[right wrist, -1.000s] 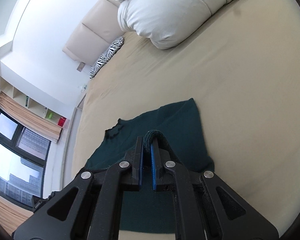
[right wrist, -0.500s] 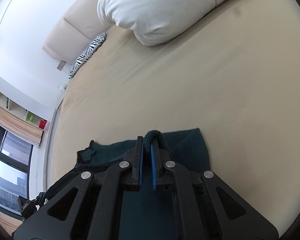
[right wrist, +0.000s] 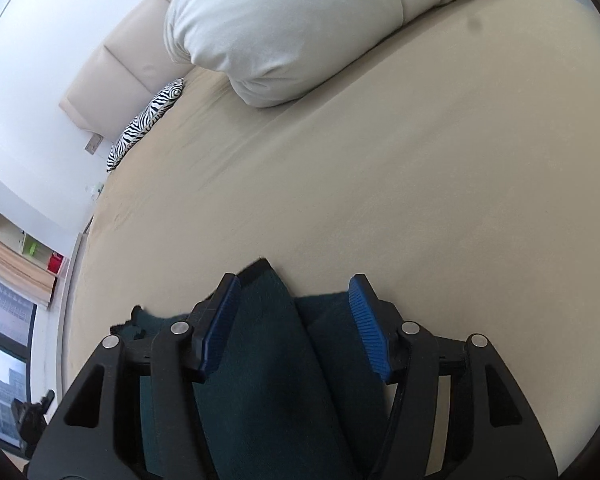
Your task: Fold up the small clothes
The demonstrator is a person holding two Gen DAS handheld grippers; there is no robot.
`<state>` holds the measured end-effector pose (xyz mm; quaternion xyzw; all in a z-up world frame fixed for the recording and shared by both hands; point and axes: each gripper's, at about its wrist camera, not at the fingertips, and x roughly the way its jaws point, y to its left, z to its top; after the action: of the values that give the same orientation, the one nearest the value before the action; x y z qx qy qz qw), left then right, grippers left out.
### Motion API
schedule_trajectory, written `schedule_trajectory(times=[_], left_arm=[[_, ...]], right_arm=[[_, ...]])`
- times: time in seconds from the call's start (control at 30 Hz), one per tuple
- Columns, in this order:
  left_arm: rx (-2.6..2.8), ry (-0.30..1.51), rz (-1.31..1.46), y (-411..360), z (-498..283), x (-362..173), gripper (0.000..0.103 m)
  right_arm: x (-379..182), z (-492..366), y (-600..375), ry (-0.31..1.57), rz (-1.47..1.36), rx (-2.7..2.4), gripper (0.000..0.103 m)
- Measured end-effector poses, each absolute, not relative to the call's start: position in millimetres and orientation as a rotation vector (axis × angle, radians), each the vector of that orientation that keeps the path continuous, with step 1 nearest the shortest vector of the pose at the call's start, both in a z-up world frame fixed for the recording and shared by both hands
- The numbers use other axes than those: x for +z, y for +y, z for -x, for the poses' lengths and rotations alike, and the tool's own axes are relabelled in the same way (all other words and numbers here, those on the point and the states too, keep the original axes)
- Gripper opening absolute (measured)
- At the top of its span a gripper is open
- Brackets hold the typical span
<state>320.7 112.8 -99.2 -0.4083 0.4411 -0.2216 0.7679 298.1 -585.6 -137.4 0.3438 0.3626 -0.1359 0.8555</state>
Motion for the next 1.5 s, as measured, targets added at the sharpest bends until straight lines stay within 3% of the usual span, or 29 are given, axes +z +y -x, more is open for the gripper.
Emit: schedule_trajectory(times=[0.53, 0.83, 1.0, 1.17, 1.5], left_arm=[[-0.382, 0.974, 0.593, 111.9, -215.5, -116.1, 0.053], [-0.335, 0.956, 0.409, 105.8, -195.5, -119.8, 0.029], [-0.322, 0.955, 0.395, 110.5, -192.0, -122.3, 0.028], [-0.318, 0.957, 0.391, 111.6, -191.9, -124.0, 0.028], [-0.313, 0.943, 0.363, 107.2, -185.9, -121.7, 0.028]], right_arm=[[-120.0, -205.2, -519.2, 0.843, -0.415, -0.193, 0.056], [-139.4, -157.5, -512.7, 0.862, -0.400, -0.192, 0.055], [-142.6, -141.6, -514.7, 0.856, -0.413, -0.205, 0.052], [-139.4, -126.6, -517.4, 0.821, -0.455, -0.182, 0.034], [-149.9, -120.2, -522.6, 0.861, -0.467, -0.195, 0.034]])
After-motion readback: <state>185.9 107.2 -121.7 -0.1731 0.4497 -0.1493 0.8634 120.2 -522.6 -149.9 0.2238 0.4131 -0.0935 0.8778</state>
